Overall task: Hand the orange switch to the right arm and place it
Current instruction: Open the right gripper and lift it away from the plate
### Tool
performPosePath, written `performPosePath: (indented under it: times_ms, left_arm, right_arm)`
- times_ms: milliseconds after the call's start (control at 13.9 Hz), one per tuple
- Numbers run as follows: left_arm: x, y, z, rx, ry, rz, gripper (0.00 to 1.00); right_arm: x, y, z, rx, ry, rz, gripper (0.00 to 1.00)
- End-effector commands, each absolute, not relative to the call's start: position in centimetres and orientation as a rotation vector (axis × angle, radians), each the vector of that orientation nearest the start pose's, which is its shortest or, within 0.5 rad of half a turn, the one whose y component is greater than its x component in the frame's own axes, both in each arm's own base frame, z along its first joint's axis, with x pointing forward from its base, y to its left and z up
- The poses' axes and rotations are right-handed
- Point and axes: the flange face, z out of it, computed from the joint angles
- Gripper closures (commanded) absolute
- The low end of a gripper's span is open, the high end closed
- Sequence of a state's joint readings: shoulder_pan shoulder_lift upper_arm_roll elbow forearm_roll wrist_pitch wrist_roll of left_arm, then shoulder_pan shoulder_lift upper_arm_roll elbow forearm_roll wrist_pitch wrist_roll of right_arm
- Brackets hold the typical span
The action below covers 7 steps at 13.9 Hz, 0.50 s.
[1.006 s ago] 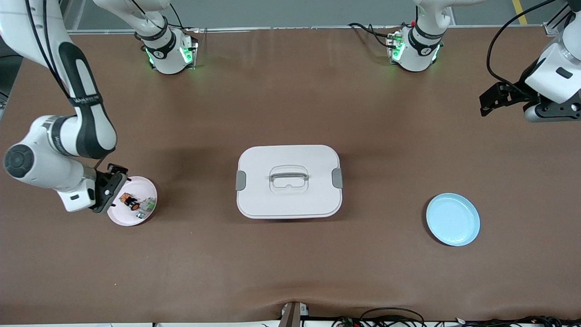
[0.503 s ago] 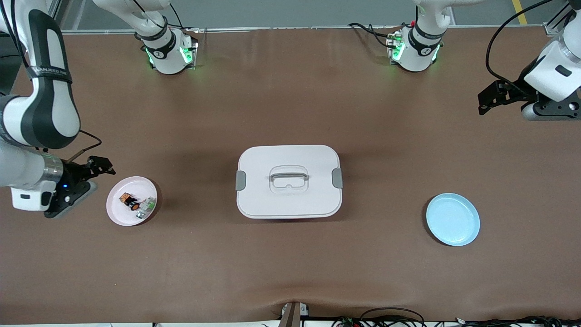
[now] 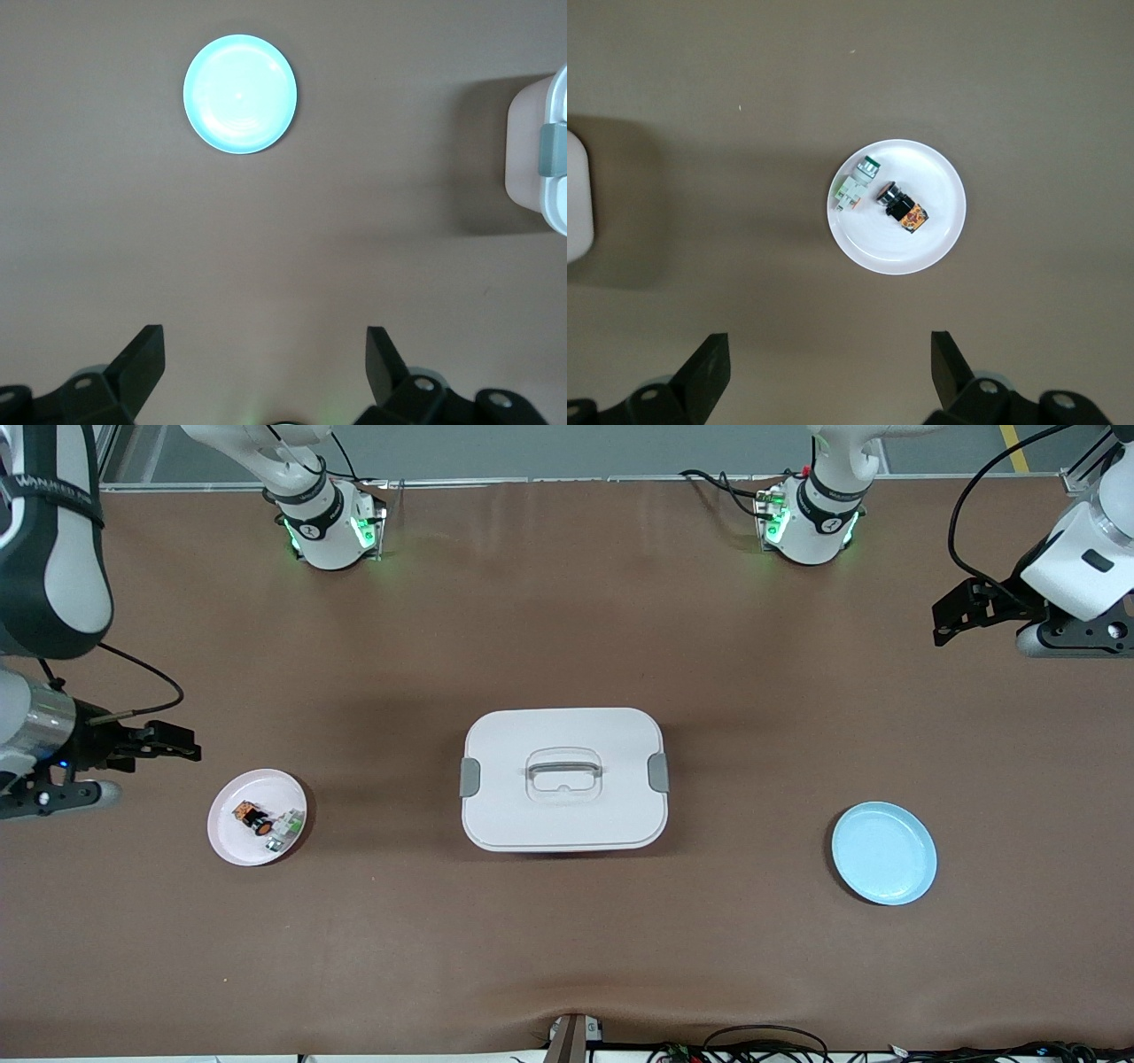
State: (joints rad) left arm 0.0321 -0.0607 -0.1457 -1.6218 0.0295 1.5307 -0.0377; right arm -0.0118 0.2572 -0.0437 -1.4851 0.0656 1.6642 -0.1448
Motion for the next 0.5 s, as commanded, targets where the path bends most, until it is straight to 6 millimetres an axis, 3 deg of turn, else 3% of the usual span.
performPosePath:
  times_ms: [0, 216, 431]
  left_arm:
    - [52.3, -4.4, 64.5, -3.095, 0.149, 0.02, 0.0]
    - [52.0, -4.3, 64.9, -3.094, 0.144, 0.008, 0.0]
    - [52.1, -4.2, 64.8, -3.096, 0.118, 0.01, 0.0]
  right_arm:
    - [62.6, -5.2, 56.4, -3.024, 0.038, 0.085, 0.0]
    - [62.6, -7.1, 58.0, -3.013, 0.13, 0.037, 0.0]
    - [62.2, -5.9, 58.7, -3.037, 0.108, 0.04, 0.0]
